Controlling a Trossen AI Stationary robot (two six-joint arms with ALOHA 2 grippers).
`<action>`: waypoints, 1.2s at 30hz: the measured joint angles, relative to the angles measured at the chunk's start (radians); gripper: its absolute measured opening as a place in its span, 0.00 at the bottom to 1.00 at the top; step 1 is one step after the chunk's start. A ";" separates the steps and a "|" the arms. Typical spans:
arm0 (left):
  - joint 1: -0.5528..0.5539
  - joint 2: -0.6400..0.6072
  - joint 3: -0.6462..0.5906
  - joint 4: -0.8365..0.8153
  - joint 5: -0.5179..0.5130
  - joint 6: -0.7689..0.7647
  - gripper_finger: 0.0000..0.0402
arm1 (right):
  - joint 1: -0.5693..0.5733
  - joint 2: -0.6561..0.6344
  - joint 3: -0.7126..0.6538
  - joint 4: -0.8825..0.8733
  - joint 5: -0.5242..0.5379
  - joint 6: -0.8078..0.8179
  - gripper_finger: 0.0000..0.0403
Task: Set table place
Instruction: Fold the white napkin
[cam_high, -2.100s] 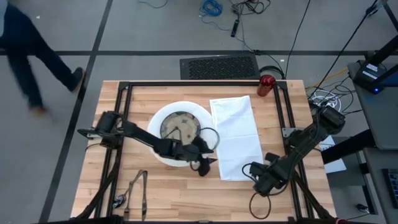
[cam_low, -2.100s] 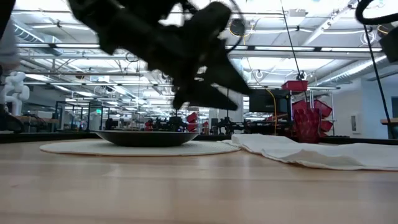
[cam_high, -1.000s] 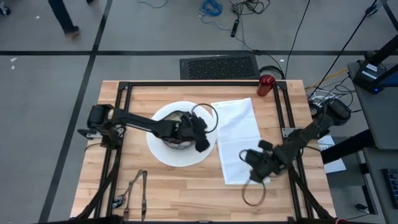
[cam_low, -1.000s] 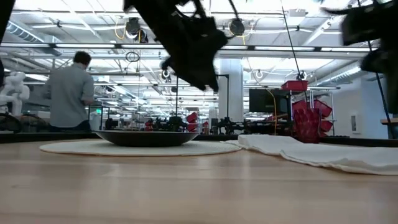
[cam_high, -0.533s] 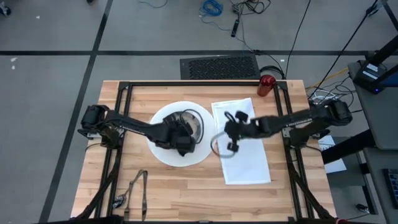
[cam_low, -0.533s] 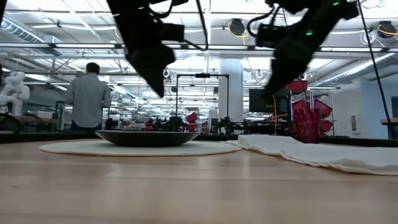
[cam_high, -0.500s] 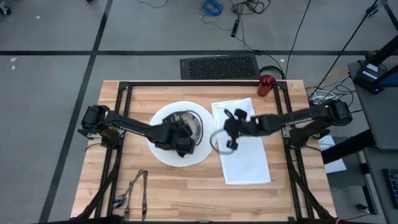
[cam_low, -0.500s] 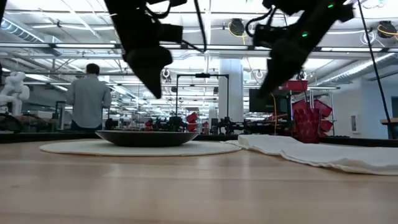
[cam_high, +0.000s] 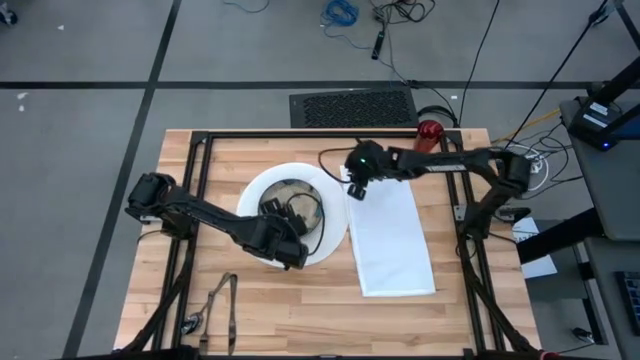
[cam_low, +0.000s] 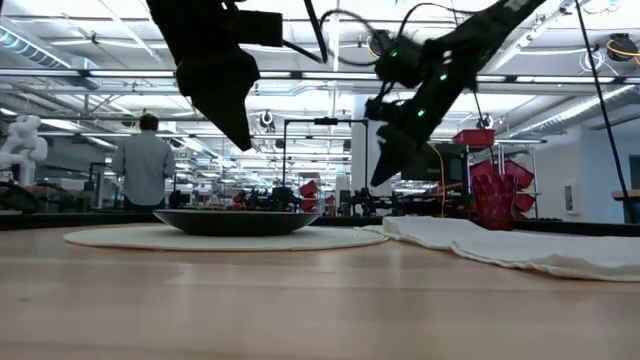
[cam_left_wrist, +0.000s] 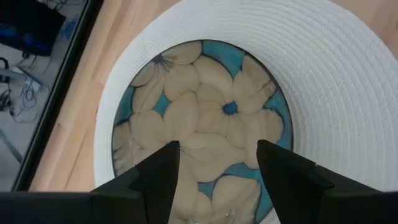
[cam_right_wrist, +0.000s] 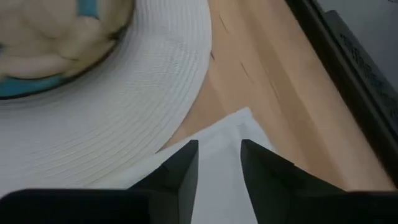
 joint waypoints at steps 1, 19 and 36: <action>-0.004 0.000 0.000 0.000 -0.003 -0.011 0.50 | -0.012 0.030 0.021 0.000 -0.005 -0.017 0.28; -0.085 0.000 -0.211 0.054 -0.006 -0.208 0.50 | -0.127 0.314 0.199 -0.103 -0.166 -0.078 0.28; -0.086 0.000 -0.262 0.115 -0.035 -0.223 0.50 | -0.126 0.297 0.196 -0.091 -0.166 -0.087 0.05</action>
